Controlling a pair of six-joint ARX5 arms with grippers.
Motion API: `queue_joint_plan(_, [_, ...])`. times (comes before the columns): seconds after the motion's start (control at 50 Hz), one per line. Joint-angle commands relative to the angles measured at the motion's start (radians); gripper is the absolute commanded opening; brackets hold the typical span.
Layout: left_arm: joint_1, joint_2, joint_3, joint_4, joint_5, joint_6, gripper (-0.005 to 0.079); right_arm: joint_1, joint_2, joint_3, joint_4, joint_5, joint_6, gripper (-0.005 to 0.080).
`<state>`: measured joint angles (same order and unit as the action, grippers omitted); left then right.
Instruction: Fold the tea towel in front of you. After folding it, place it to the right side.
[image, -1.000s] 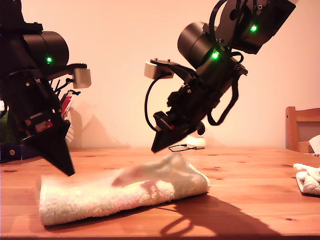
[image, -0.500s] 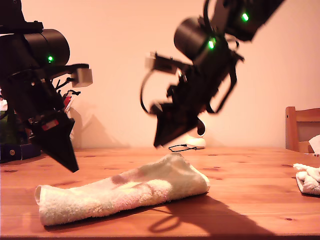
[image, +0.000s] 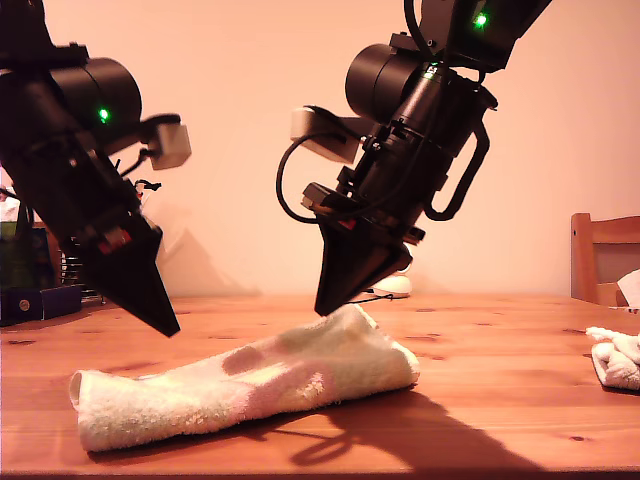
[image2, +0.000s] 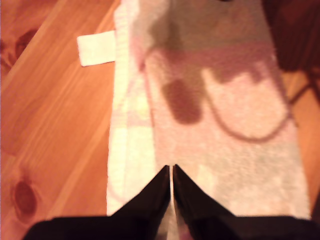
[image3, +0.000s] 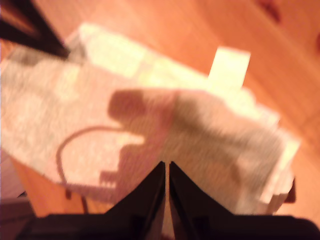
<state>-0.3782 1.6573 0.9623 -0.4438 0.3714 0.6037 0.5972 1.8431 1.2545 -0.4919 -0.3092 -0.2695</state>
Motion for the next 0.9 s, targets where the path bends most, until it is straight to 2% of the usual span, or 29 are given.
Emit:
queue_joint_plan(0.0, [0.007, 0.053, 0.000, 0.009, 0.006, -0.004, -0.0024, 0.005, 0.010, -0.013, 0.002, -0.006, 0.009, -0.0011])
queue_joint_plan(0.28, [0.010, 0.126, 0.000, 0.054, -0.009, -0.002, -0.0024, 0.005, 0.088, -0.013, -0.055, -0.006, 0.042, -0.0011])
queue_joint_plan(0.5, [0.010, 0.149, 0.000, 0.032, -0.008, -0.028, -0.0024, 0.005, 0.148, -0.013, -0.024, 0.009, 0.045, -0.0011])
queue_joint_plan(0.88, [-0.020, 0.149, 0.000, -0.103, 0.109, -0.188, -0.0024, -0.007, 0.183, -0.013, 0.170, 0.058, 0.029, -0.0011])
